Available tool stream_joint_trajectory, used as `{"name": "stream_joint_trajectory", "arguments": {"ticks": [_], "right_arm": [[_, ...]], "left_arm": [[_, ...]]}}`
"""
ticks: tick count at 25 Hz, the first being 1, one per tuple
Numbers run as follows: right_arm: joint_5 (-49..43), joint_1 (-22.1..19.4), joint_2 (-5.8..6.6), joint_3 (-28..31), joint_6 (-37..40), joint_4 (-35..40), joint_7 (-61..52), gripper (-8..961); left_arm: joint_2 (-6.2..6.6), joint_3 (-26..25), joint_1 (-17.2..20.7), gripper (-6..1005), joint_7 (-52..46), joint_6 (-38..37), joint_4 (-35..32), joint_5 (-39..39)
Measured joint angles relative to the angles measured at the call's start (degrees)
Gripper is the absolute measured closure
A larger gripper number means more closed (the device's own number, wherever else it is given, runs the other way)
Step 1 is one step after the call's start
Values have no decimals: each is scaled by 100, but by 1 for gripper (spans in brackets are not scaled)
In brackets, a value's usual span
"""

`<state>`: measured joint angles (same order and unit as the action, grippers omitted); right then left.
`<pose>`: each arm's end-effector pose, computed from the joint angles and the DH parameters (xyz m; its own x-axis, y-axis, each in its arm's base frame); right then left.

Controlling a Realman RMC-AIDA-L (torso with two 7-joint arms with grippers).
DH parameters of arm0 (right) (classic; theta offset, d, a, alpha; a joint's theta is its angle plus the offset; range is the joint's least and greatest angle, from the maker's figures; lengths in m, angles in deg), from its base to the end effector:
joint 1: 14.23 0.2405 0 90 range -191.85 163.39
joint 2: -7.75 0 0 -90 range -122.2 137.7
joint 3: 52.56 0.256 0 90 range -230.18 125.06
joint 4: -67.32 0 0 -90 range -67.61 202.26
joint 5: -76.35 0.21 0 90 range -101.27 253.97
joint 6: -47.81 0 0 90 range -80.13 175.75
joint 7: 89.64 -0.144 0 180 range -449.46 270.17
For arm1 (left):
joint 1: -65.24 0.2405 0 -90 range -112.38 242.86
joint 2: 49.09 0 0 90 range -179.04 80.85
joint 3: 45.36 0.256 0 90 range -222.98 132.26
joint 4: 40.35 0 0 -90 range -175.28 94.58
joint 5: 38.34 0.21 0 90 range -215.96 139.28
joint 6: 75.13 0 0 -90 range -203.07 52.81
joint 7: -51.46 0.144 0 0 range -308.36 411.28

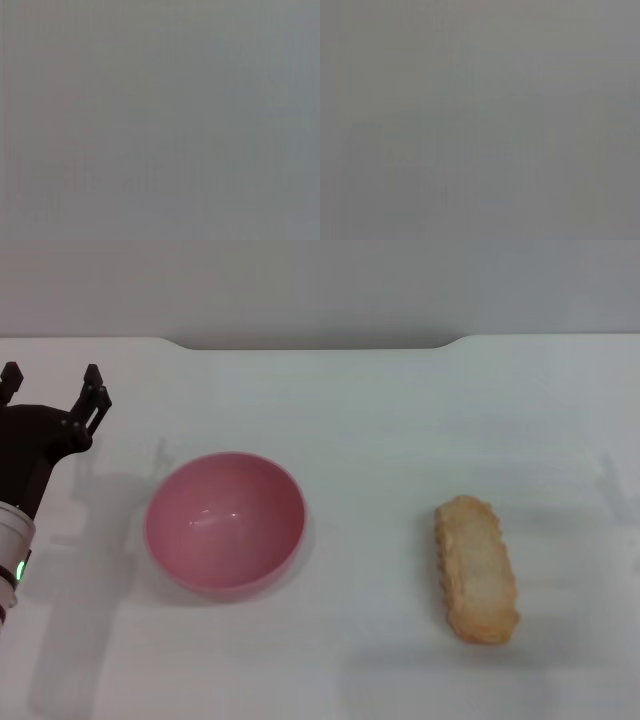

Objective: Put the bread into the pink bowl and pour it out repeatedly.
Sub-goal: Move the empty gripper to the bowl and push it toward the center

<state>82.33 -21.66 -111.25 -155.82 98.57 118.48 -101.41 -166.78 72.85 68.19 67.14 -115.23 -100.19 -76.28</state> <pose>0.3214 0.2593 0.0156 0.6844 0.0625 -0.7264 -0.7190 -0.1074 -0.6867 -0.2828 0.2891 -0.0106 0.7148 0.0083 0.6993 0.6984 -0.0606 -0.7132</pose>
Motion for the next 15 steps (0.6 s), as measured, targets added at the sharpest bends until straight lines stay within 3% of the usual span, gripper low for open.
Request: {"name": "stream_joint_trajectory", "arguments": {"ticks": [10, 12, 15], "right_arm": [[0, 22, 9, -18, -58, 0, -63, 213], [0, 15, 9, -19, -59, 0, -63, 213], [0, 9, 9, -16, -67, 0, -63, 212]], "left_arm": [[8, 0, -35, 137, 206, 187, -162, 19], [9, -33, -49, 137, 383, 507, -376, 21], [23, -410, 171, 138, 741, 1662, -1279, 21]]}}
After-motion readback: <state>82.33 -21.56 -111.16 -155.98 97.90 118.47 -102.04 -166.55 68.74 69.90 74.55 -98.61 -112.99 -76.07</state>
